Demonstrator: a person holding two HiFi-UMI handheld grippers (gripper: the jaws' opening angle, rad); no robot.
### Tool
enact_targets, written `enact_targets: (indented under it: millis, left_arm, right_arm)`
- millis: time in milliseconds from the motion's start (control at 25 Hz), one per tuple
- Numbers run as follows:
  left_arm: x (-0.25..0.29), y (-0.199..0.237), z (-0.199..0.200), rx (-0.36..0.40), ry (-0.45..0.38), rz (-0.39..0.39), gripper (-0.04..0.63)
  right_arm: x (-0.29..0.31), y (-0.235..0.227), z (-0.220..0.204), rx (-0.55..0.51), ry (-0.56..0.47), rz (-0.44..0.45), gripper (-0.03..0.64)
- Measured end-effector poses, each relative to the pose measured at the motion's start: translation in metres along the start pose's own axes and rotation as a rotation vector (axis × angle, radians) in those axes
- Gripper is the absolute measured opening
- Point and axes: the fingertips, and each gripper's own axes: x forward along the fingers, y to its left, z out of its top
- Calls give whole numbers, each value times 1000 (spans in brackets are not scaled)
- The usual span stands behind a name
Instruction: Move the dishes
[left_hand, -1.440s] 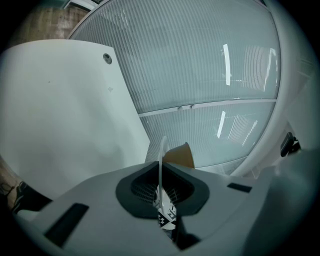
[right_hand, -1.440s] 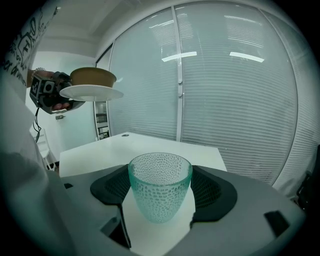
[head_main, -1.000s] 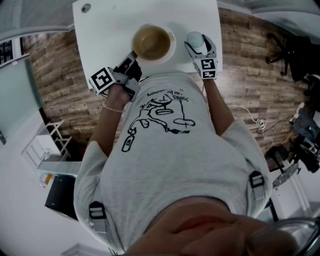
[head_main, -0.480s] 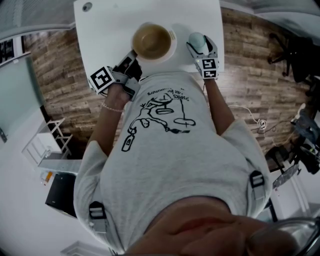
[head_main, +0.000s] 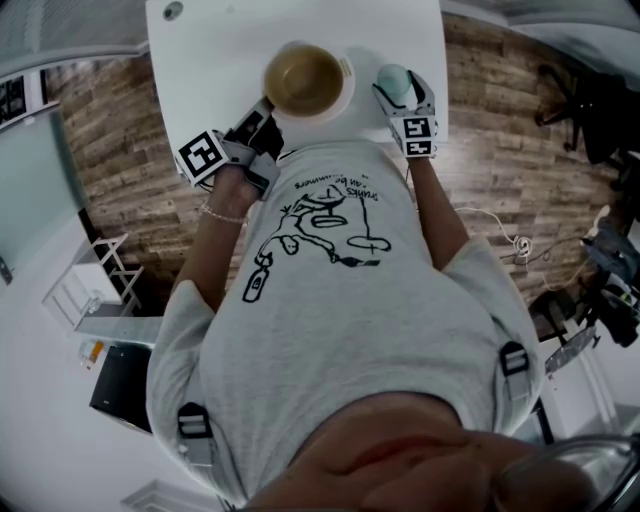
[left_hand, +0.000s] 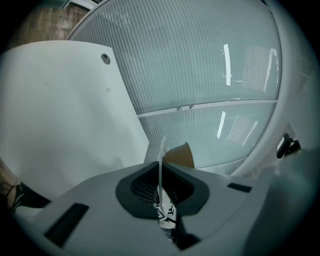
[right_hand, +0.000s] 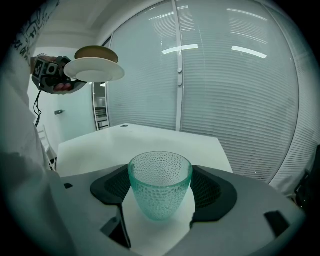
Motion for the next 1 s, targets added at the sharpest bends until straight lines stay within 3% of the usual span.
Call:
enact_targets:
  millis: [1000]
  left_arm:
    - [-1,4,-3,-5,12,-6,14]
  right_arm:
    - [-8,2,-11,-5,23,-27,385]
